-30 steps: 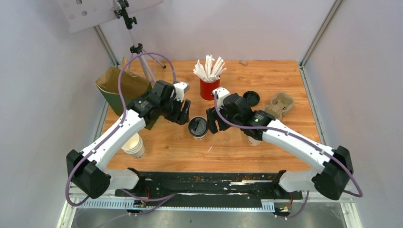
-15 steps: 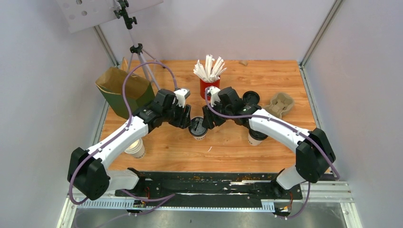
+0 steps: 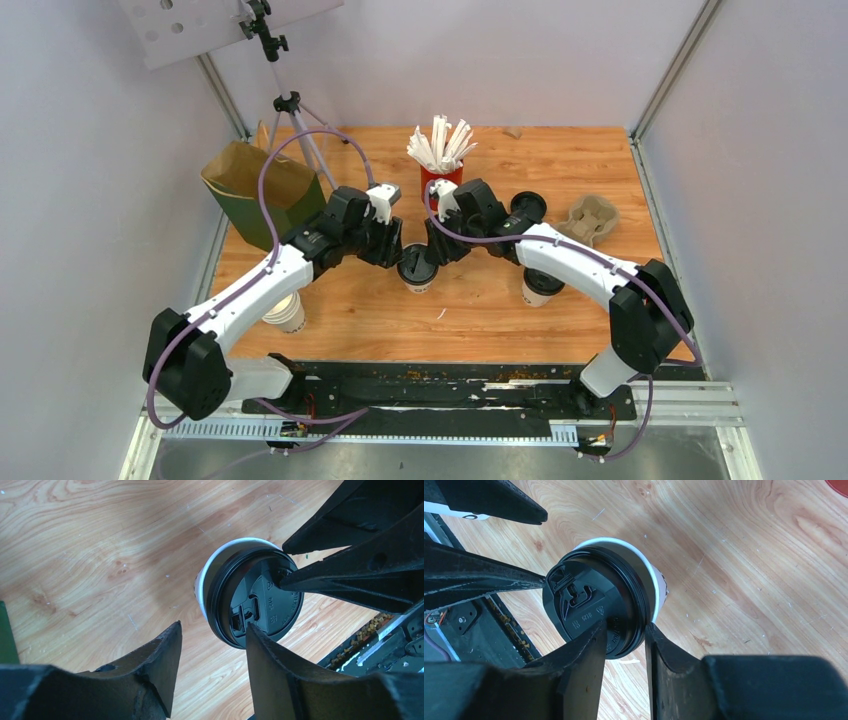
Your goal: Pack the takeout coffee
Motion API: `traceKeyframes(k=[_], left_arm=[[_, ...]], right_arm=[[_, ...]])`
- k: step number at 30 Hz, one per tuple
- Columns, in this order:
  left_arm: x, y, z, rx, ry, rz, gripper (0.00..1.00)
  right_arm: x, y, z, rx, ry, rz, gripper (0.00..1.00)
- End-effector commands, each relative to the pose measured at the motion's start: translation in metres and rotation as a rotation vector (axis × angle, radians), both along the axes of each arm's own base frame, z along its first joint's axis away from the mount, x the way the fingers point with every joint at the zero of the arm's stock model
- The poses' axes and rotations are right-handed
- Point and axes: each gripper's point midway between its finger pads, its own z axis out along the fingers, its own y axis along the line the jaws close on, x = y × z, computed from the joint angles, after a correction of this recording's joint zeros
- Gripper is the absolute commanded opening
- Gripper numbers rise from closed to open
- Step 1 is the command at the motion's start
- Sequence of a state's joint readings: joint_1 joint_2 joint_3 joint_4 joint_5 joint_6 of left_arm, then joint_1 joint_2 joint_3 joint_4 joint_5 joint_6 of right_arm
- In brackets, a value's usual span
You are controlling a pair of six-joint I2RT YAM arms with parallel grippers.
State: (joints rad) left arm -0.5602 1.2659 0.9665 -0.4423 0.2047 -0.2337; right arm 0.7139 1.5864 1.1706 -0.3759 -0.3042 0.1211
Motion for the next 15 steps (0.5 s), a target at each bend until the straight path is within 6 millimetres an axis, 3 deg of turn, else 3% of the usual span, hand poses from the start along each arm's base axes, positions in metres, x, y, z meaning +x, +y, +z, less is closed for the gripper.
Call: traceKeyframes(k=[1,15], left_arm=[[0.0079,-0.0039,0.0037,-0.019,-0.034,0.001,0.59],[0.0101,-0.0085,-0.0021,-0.003,-0.054,-0.061,0.68]], right_arm=[[0.0153,0.0062,0.0202,0.037,-0.065,-0.007,0.34],[0.0197,0.0084,0.0292,0.055,-0.052,-0.045,0.34]])
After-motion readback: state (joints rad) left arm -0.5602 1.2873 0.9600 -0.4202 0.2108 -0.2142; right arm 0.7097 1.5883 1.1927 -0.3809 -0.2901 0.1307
